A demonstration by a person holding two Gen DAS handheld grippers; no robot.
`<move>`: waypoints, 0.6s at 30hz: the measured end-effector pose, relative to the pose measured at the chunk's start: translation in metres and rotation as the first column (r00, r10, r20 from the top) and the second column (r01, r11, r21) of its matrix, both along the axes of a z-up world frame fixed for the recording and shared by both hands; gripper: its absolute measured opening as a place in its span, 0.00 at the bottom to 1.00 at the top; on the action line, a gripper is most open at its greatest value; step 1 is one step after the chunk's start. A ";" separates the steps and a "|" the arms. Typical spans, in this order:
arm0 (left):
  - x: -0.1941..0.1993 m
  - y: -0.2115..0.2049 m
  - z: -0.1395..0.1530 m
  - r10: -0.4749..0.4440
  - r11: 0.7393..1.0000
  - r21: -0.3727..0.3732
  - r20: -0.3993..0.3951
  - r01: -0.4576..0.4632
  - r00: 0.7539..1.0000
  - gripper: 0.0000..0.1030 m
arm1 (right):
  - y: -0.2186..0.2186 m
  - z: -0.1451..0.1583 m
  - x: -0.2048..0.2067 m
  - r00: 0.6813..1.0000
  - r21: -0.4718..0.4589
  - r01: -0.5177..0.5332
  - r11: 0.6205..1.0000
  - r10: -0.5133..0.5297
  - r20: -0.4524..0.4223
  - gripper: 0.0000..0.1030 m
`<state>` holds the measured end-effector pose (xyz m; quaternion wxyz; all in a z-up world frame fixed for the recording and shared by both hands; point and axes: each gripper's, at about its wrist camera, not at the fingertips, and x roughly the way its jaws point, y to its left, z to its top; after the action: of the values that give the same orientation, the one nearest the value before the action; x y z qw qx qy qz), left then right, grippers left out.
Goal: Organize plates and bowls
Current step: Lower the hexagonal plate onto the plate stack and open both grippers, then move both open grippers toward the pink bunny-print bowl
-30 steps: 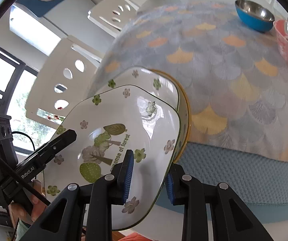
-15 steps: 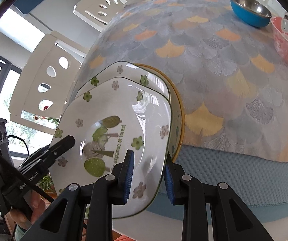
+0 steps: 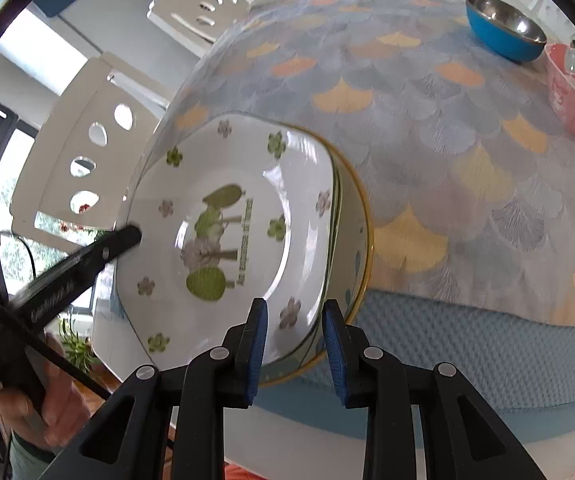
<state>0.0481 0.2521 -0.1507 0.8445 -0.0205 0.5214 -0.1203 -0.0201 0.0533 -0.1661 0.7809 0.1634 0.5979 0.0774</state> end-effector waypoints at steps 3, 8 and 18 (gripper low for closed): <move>0.003 -0.006 0.022 -0.006 1.000 0.026 0.062 0.005 0.998 0.29 | -0.006 0.008 0.001 1.000 0.006 0.017 1.000 -0.017 0.016 0.27; 0.013 -0.031 0.063 -0.059 0.997 0.063 0.162 0.050 0.985 0.33 | -0.027 0.040 0.011 0.993 -0.015 0.057 0.998 -0.055 0.102 0.28; 0.042 -0.077 0.106 -0.145 0.989 0.003 0.226 0.148 0.963 0.45 | -0.055 0.103 0.033 0.954 -0.108 0.122 0.987 -0.087 0.286 0.63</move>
<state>0.0897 0.1752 -0.0449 0.8870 0.0257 0.4212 -0.1876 0.0133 -0.0018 -0.0635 0.8693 0.1331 0.4755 0.0209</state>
